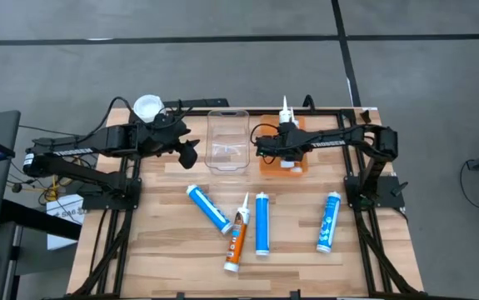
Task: Pick & place silicon tubes, Sealant and Lysol wipes
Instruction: Put the left orange sealant into the orange bin
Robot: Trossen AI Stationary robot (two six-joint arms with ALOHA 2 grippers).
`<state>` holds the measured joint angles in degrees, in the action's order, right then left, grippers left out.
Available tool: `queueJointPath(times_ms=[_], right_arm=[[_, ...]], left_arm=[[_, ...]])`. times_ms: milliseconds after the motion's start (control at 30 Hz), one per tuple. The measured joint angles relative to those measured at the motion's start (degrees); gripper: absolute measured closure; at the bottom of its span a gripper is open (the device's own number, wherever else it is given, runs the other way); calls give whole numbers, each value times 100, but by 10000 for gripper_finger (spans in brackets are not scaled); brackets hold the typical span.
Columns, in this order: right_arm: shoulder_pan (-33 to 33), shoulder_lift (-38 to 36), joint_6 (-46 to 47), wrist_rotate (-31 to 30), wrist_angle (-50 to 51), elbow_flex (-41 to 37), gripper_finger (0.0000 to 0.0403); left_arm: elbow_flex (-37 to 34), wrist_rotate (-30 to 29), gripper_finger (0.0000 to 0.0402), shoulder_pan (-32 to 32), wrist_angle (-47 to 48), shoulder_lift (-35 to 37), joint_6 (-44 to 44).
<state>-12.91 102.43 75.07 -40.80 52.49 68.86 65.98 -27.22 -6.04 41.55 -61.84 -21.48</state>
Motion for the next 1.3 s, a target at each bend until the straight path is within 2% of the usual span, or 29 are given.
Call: queueJointPath(times_ms=[633,1000,1300], right_arm=[[116,3,-142,38,-24,-2,220],[155,549,-99,206,19,-8,209],[153,538,-104,163,65,-9,173]], left_arm=[[0,7,183,0,36,0,22],[0,17,183,2,45,-2,30],[0,31,183,2,45,-2,142]])
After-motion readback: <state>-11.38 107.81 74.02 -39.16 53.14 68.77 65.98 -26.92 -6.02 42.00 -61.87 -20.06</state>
